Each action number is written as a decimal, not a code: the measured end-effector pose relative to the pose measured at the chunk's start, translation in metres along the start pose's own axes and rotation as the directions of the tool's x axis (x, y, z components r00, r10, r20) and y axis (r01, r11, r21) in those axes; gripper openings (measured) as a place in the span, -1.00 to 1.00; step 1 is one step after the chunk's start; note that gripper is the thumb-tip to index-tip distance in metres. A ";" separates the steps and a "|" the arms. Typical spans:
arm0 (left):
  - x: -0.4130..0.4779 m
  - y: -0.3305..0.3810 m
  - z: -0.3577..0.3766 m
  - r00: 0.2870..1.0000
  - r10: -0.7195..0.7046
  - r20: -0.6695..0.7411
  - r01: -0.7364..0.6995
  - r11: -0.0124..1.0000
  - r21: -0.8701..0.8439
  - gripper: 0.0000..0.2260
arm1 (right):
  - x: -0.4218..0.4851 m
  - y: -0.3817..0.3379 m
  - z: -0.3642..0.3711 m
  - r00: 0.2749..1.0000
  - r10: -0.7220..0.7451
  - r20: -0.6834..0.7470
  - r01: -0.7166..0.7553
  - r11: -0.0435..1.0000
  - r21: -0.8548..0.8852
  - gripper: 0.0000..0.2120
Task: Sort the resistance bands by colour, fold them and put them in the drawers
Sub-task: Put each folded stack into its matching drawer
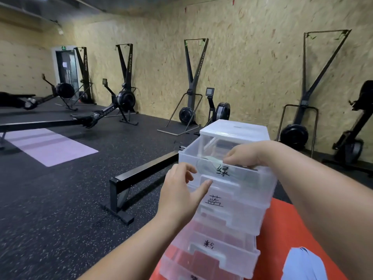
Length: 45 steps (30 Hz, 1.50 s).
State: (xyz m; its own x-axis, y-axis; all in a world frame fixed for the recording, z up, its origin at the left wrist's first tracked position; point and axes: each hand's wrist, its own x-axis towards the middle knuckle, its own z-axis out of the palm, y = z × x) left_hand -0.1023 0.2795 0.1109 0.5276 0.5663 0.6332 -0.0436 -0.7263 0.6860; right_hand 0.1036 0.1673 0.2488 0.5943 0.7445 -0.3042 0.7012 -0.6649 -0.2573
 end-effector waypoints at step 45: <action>-0.136 0.096 0.207 0.758 0.160 0.632 -0.251 0.966 0.056 -0.62 | -0.194 0.288 0.209 0.894 0.376 -0.245 -0.349 0.926 0.147 -0.48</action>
State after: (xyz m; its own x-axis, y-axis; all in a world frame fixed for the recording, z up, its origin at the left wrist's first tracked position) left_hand -0.0027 0.0522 0.0160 0.9292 0.0672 0.3634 -0.1266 -0.8658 0.4840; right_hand 0.1082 -0.1810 0.0424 0.8912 0.4304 -0.1434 0.3839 -0.8838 -0.2674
